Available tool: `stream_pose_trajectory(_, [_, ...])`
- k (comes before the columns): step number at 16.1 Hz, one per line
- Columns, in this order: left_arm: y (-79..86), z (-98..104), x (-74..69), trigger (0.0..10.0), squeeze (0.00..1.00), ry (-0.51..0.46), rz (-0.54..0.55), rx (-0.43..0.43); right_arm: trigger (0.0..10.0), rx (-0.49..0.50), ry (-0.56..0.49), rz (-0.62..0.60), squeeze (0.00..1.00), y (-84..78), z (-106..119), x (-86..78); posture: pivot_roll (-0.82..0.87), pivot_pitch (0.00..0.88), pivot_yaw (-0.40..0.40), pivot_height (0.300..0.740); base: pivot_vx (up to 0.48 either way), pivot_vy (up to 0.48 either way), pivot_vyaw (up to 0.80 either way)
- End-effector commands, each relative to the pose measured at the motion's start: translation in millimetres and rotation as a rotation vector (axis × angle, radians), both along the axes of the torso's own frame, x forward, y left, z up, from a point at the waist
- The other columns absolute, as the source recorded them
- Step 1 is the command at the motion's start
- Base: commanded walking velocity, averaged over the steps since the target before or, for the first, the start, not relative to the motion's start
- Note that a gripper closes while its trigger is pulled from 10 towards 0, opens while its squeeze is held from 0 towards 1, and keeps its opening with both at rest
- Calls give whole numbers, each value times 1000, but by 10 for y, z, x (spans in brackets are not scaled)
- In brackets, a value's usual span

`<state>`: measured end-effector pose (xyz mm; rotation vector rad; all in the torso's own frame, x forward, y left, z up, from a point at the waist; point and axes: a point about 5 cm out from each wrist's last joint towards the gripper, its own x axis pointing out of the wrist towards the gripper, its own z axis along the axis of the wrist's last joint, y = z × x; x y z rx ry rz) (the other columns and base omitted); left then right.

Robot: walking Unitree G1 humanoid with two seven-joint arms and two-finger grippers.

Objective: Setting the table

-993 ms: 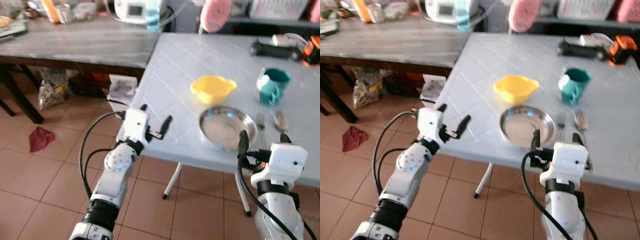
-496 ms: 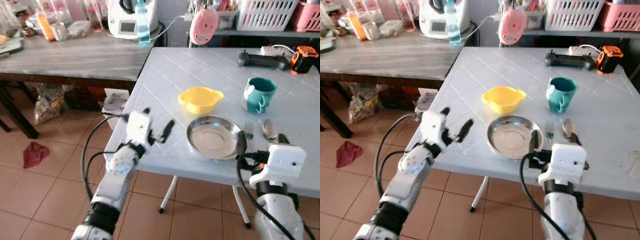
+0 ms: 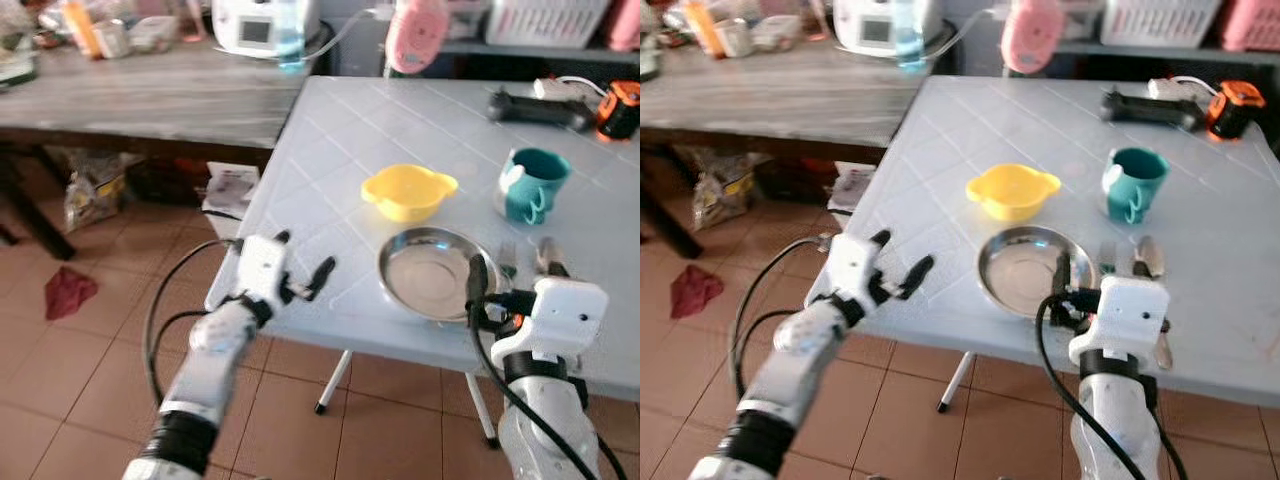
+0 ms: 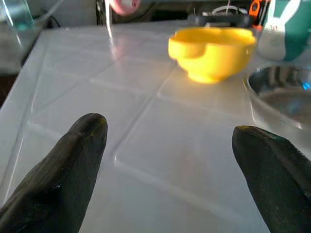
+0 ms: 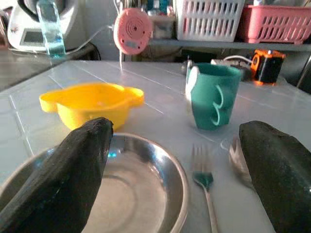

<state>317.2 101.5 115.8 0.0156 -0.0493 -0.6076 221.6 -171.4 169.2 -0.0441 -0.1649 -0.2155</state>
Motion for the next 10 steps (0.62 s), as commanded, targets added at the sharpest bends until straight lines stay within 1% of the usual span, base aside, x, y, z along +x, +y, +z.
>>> stream_pose_trajectory(1, [0,0,0,10000,0,18,-44,-4,10000,22,5,-8,0,-16,30,-6,-50,127,25,714,0,0,0])
stream_pose_trajectory(2, [26,27,44,10000,0,23,-47,-4,10000,47,25,35,0,7,17,11,-50,127,25,714,0,0,0])
stream_pose_trajectory(3, [18,20,59,10000,0,47,-71,-8,10000,64,33,35,0,3,8,20,-44,125,23,714,0,0,0])
stream_pose_trajectory(6, [13,35,81,10000,0,80,-130,-31,10000,77,65,0,0,-66,-36,67,-39,125,23,714,0,0,0])
stream_pose_trajectory(7, [-13,68,74,10000,0,79,-171,-37,10000,78,87,-61,0,-138,-47,94,-39,125,23,714,0,0,0])
stream_pose_trajectory(8, [-25,81,73,10000,0,76,-179,-38,10000,97,81,-81,0,-161,-45,111,-33,126,26,714,0,0,0])
stream_pose_trajectory(9, [-33,86,71,10000,0,74,-186,-38,10000,121,67,-71,0,-157,-42,121,-33,126,26,714,0,0,0])
stream_pose_trajectory(10, [-45,103,66,10000,0,65,-202,-33,10000,138,26,-70,0,-164,-33,128,-33,128,28,714,0,0,0])
